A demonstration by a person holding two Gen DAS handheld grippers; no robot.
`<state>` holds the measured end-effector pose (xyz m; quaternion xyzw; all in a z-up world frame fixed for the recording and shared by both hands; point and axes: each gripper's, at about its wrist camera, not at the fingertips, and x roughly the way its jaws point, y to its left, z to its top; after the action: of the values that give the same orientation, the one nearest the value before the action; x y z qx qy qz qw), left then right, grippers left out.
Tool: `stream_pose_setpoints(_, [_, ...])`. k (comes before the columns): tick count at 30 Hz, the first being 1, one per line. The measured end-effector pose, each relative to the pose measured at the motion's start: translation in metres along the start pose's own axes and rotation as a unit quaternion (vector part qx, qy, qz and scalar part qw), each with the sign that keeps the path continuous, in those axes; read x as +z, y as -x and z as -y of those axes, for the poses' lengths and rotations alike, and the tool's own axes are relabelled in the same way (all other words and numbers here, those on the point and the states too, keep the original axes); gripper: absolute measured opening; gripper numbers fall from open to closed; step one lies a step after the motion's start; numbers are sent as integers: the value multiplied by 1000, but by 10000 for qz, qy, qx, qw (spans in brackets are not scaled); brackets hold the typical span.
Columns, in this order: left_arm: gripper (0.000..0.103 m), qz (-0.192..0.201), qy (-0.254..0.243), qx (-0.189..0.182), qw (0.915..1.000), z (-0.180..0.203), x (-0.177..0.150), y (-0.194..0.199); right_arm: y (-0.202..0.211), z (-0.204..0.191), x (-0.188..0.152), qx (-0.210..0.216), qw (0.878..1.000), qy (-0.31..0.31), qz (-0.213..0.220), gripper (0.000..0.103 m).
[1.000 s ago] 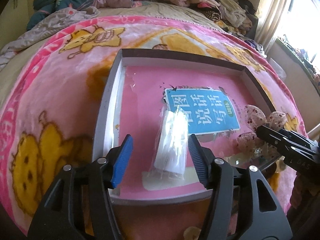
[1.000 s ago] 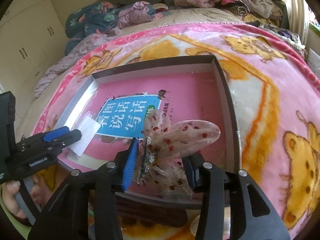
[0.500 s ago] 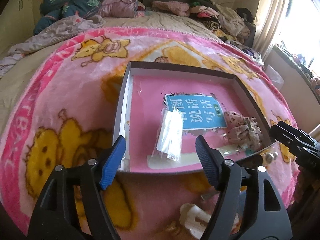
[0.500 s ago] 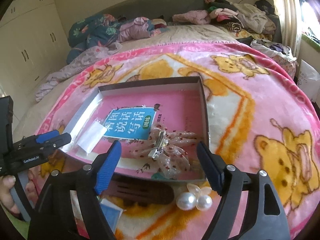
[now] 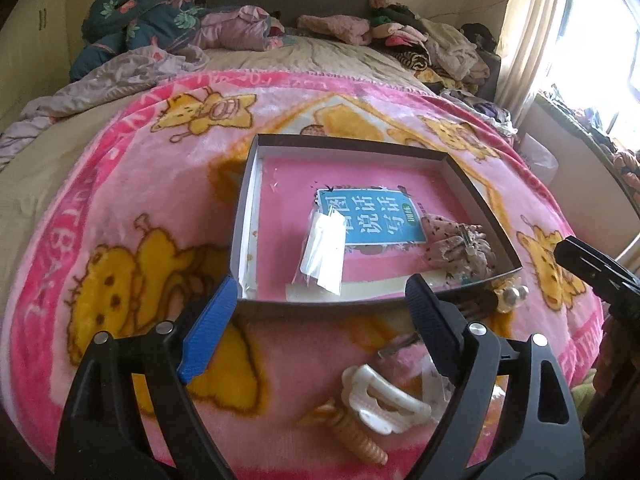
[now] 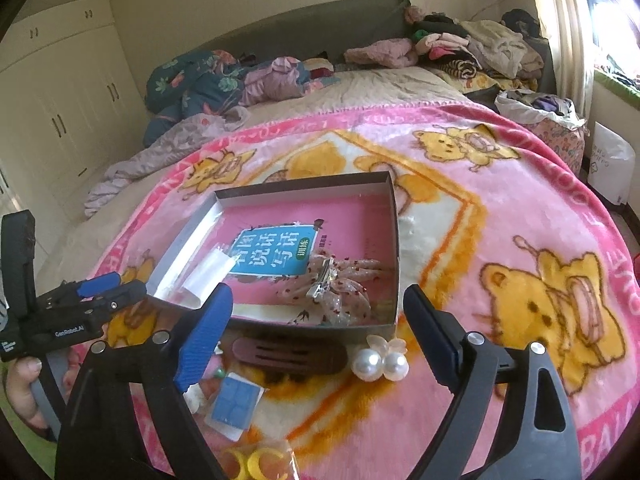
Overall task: Organize jewelry
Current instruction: 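Withdraw both tools from the tray back over the remaining jewelry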
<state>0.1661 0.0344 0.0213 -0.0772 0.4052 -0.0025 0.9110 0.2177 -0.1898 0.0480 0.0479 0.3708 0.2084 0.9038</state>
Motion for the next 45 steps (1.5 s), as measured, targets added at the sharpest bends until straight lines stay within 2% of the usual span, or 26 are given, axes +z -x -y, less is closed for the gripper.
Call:
stream_pose_setpoints(6, [79,53,-8,-8,10000,1,-8,13,18,-3,-6,39,9999,38,94,87])
stream_pose_setpoints(10, [83,76,-15,-22,10000,3,-14,19,28,-8,-12,81,9999,88,106,87])
stream_pose_setpoints(20, [84,64,-148,-30,9999,11,-33,32,43,-16,-32,167,9995,251,66,87])
stream_pose_setpoints(36, [84,-88,-380,2,9992,23,-61,35,50,-12,-68,177,9993,273,-168,87])
stream_pose_setpoints(45, [84,-269,-719,-24,9970,35,-79,28,48,-10,-79,195,9990,273,-281,87])
